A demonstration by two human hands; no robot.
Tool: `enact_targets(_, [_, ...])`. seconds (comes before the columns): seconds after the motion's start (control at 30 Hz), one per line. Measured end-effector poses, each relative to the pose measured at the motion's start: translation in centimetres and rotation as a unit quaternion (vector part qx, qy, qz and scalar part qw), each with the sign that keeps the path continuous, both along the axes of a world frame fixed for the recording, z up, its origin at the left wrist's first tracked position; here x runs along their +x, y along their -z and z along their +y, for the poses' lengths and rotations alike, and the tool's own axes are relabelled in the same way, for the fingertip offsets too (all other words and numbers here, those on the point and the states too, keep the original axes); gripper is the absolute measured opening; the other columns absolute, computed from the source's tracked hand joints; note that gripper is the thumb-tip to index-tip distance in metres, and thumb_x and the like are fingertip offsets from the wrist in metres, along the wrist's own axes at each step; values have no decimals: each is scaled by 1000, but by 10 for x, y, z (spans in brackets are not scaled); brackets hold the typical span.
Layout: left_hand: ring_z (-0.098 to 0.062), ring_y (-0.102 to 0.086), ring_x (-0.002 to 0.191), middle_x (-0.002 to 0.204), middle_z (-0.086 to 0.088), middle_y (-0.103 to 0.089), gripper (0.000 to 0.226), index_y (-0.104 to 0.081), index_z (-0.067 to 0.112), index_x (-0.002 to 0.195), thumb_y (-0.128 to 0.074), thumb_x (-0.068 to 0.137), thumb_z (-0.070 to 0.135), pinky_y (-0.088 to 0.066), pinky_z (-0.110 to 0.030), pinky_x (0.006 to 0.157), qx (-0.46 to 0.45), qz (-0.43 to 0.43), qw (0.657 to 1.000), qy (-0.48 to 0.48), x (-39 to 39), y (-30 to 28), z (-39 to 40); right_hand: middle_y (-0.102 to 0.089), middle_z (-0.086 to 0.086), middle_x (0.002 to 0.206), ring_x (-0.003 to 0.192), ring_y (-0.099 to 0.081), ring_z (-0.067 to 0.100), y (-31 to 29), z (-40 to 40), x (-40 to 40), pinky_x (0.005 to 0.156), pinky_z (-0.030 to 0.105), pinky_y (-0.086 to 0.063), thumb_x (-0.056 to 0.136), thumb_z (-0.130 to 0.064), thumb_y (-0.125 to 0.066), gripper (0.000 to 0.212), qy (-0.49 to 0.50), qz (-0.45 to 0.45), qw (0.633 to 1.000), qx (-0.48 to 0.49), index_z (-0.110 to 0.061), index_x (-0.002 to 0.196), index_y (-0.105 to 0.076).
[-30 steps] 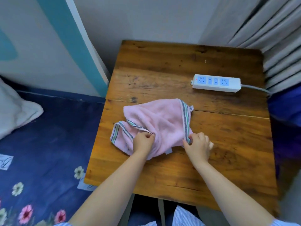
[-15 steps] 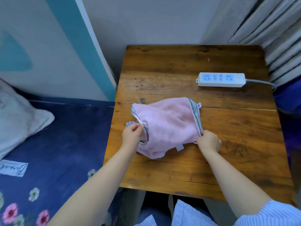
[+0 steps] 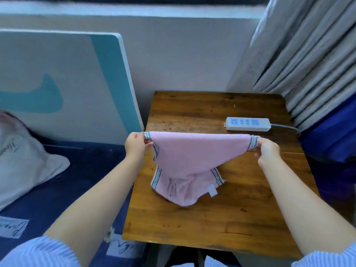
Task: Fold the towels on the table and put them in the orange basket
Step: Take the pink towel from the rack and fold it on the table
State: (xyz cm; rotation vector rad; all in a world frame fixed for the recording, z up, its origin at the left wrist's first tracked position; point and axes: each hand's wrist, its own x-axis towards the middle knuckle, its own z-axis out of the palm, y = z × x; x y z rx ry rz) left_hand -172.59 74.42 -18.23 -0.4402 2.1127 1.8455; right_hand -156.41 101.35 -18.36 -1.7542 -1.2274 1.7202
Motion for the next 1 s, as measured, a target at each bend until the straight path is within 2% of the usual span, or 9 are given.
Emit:
enact_targets(0.1, [-15,-54,65,73,-5,-52,14,-47,4,87,-36,95,7,-49,-22,58,16,38,999,-34,-16,-21,1,-55,5,89,88,-51,17,-36,2,-25,52,20,-34,88,-8,-48,28,-5,59,998,37,-15,115,-51])
enact_targets(0.2, [-21,-56,74,90,-13,-53,14,-46,4,88,-35,96,8,-56,-29,61,-40,120,992,-17,-32,-46,2,-53,11,94,87,-50,20,-78,4,-52,57,23,-41,90,-9,-44,21,-60,15,985,162,-9,106,-58])
enact_targets(0.37, [-26,-56,63,93,-16,-52,25,-43,8,70,-37,94,5,-54,-40,69,-75,167,983,7,-63,-104,19,-60,24,115,106,-53,38,-135,7,-85,84,35,-42,93,-10,-36,31,-171,-85,901,389,3,104,-62])
enact_targets(0.47, [-30,-58,79,94,-15,-50,23,-43,7,70,-38,93,4,-54,-46,83,-48,188,981,9,-79,-144,45,-61,20,113,105,-54,33,-168,2,-111,77,27,-37,96,-13,-36,30,-195,-59,877,435,0,105,-61])
enact_targets(0.63, [-29,-54,87,87,-17,-53,32,-38,19,62,-38,91,6,-49,-50,90,-21,291,957,-5,-104,-203,75,-58,4,84,88,-51,22,-215,11,-148,76,28,-44,94,-11,-37,25,-156,121,903,382,-5,101,-60])
enact_targets(0.73, [-26,-51,84,72,-8,-49,32,-39,17,60,-34,90,6,-49,-52,90,32,278,959,-44,-109,-204,72,-48,-4,65,66,-46,12,-222,14,-150,48,8,-39,86,0,-38,26,-128,240,919,284,-13,72,-56])
enact_targets(0.87, [-23,-48,63,60,-4,-43,33,-40,13,56,-42,89,8,-51,-31,60,38,203,978,-44,-101,-166,48,-57,-9,41,39,-49,3,-183,18,-129,34,9,-32,75,4,-40,38,-78,274,946,157,-14,46,-57])
enact_targets(0.93, [-14,-47,46,43,1,-43,40,-36,13,50,-53,86,9,-43,-26,55,-66,170,983,18,-90,-135,32,-64,6,62,51,-59,6,-145,19,-116,49,20,-42,80,-3,-49,27,-78,233,960,134,-11,58,-62])
enact_targets(1.0, [-9,-46,36,24,4,-40,43,-35,11,45,-56,83,7,-38,-24,54,-177,116,973,95,-74,-99,18,-64,22,102,87,-61,20,-98,19,-100,67,30,-45,87,-10,-53,17,-158,85,968,176,0,94,-65])
